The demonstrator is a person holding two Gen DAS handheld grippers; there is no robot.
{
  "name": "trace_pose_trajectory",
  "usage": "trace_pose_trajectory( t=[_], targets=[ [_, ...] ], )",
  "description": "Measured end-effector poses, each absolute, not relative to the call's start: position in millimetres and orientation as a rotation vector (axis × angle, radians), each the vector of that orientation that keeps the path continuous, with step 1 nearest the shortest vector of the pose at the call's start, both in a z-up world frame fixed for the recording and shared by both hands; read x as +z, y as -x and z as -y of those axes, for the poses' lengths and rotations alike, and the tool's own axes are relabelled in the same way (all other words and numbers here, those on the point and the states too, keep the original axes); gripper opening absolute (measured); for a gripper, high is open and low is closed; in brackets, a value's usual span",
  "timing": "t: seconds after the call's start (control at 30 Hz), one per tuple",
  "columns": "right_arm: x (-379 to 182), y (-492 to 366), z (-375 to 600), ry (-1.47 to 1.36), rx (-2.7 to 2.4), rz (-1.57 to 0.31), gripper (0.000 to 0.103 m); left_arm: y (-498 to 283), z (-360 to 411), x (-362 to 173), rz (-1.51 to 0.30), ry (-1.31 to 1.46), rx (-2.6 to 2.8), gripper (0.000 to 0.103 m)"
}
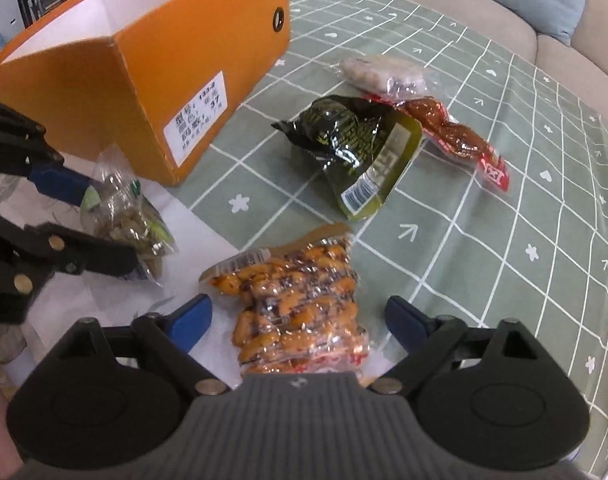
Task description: Organize snacks
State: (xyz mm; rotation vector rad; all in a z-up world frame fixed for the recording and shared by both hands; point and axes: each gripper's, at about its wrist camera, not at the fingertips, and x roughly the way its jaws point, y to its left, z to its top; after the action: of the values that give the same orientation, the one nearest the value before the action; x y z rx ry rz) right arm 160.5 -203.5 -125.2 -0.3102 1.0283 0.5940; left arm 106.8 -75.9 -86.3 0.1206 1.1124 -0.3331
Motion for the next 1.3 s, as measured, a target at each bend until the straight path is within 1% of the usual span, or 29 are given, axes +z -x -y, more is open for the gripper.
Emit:
trace_pose_trajectory(
  t=[0.2,0.27,0.5,0.67,0.93,1.3],
  targets=[
    [-122.5,-159.4,201.9,0.273,0.553,-1.024,0.066,-105.4,74.5,-86.3,-1.113,-0.108,-0.323,0.042],
    [-121.2,-159.8,203.4,0.237,0.545,-1.03,0.065,-104.4,74.3,-86.2,-1.111,-0.101,-0.318,0.041],
    [-117.2,-144.3,195.5,0.27,0.511,-1.004,0.064,-98.0,71.1,-82.7,-1.094,-0.079,-0.306,0.04],
    [-107.2,-138.6,202.4,0.233,0.474,-1.003,0.064,-92.7,68.2,-74.6,-1.07,-0.073,-0.305,0.04],
    [-82.0,-129.5,226.2,0.024,0.415,-0.987,0.064,-83.6,61.2,-53.8,-1.023,-0.039,-0.318,0.04],
    [-28.9,-114.9,223.8,-0.109,0.395,-0.85,0.064,-74.4,42.4,-3.8,-0.888,0.037,-0.321,0.039]
  ],
)
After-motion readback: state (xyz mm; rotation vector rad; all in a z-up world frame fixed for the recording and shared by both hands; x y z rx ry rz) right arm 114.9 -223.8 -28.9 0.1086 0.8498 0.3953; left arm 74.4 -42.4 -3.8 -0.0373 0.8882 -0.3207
